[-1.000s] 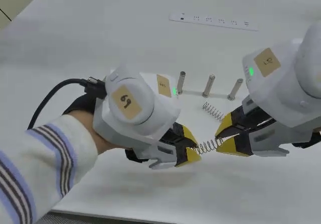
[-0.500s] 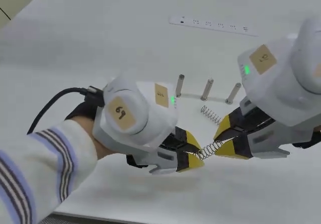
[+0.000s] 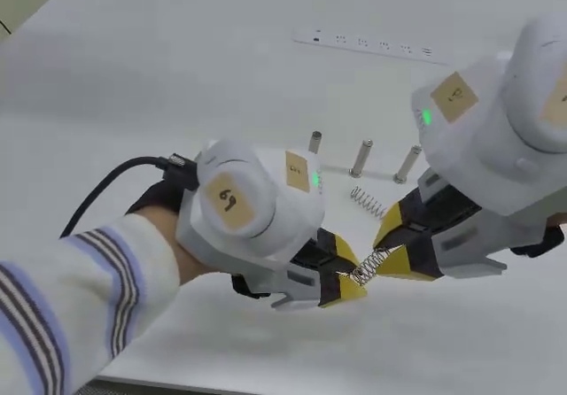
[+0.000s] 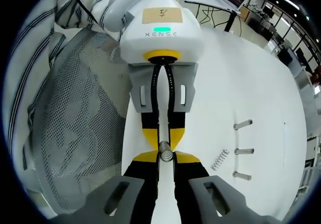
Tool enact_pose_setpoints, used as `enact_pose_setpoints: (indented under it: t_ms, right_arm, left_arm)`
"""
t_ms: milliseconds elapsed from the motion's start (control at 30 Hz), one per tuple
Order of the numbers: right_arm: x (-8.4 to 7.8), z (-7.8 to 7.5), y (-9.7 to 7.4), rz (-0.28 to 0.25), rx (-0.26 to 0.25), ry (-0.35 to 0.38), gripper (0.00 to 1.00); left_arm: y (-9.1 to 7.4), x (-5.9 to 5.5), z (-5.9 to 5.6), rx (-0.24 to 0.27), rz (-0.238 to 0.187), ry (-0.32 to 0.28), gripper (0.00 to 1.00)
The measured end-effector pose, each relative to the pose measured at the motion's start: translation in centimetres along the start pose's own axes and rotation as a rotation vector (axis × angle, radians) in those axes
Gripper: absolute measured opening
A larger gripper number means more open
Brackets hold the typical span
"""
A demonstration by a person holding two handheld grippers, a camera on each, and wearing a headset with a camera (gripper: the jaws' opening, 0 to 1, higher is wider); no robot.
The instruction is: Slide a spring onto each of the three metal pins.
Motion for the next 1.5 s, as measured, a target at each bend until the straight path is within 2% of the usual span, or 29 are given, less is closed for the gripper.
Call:
enact_pose_setpoints:
  t_ms: [100,200,367,500,667,1033,1267,1367,1500]
  right_arm:
    - [-0.2,-0.1,-0.1,0.002,0.002,0.01,0.07]
    - [-0.4,-0.1,-0.5,-0.009,0.007,0.007,0.08]
    - [-0.4,-0.2,-0.7,-0.021,0.018,-0.008,0.08]
    - [-0.3,0.0,-0.4,-0.028,0.038,-0.06,0.08]
    - [-0.5,-0.2,0.2,-0.023,0.047,-0.047,0.09]
    - [-0.2,-0.3,0.8,-0.003,0.054,-0.068,0.09]
    - [0.0,-0.7,1.1,0.001,0.057,-0.077,0.09]
    - [0.1,-0.9,1.3,-0.011,0.067,-0.019,0.08]
    - [0.1,-1.2,1.3,-0.009,0.064,-0.013,0.08]
  left_arm:
    - [0.1,0.1,0.0,0.0,-0.007,0.008,0.01]
    - [0.1,0.2,0.1,-0.008,-0.022,-0.02,0.01]
    - [0.0,0.3,0.1,-0.012,-0.035,-0.006,0.01]
    - [0.0,0.3,0.0,-0.01,-0.029,0.005,0.01]
    - [-0.1,0.3,0.0,-0.006,-0.033,0.004,0.01]
    - [-0.6,0.8,0.3,-0.002,-0.057,0.013,0.01]
    - [-0.8,0.7,0.5,0.007,-0.05,0.016,0.01]
    - [-0.8,0.5,0.7,0.001,-0.054,0.011,0.01]
    - [-0.8,0.4,0.8,0.005,-0.062,-0.002,0.01]
Point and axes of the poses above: the centre of the closed fingertips' face, and the gripper's own axes: y roughly forward along the fingers, z roughly to its left, x roughly out of its top, the point moved 9 cm from there along -y, roughly backward along the fingers, and after that the axes turned 4 degrees about -y, right-handed, at the moved point
